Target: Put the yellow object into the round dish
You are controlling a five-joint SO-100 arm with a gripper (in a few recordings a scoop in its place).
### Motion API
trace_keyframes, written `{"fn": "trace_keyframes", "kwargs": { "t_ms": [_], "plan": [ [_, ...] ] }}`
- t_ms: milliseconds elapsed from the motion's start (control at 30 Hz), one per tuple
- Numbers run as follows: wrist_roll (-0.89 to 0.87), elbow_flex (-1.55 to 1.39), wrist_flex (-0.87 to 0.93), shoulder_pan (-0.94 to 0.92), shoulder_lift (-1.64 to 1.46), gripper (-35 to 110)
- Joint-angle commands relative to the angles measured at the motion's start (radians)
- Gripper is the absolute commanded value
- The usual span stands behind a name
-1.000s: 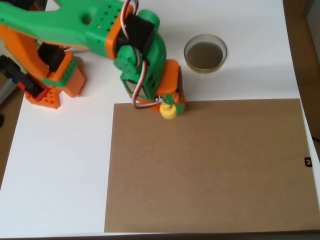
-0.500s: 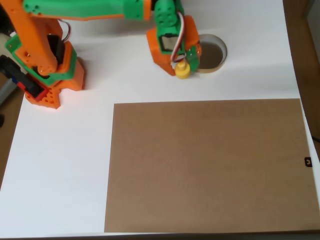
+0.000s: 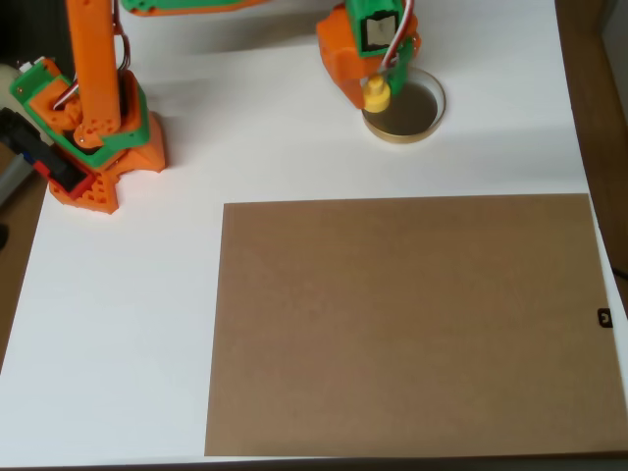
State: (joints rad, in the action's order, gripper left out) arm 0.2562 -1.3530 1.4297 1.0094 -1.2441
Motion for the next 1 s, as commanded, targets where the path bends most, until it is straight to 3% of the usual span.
{"fn": "trace_keyframes", "kwargs": {
  "t_ms": [0, 833, 967],
  "plan": [
    [0.023, 0.084, 0.009, 0.025, -0.009, 0],
    [0.043, 0.344, 0.077, 0.020, 0.206, 0],
    [0.041, 0.344, 0.077, 0.023, 0.204, 14]
  ]
}}
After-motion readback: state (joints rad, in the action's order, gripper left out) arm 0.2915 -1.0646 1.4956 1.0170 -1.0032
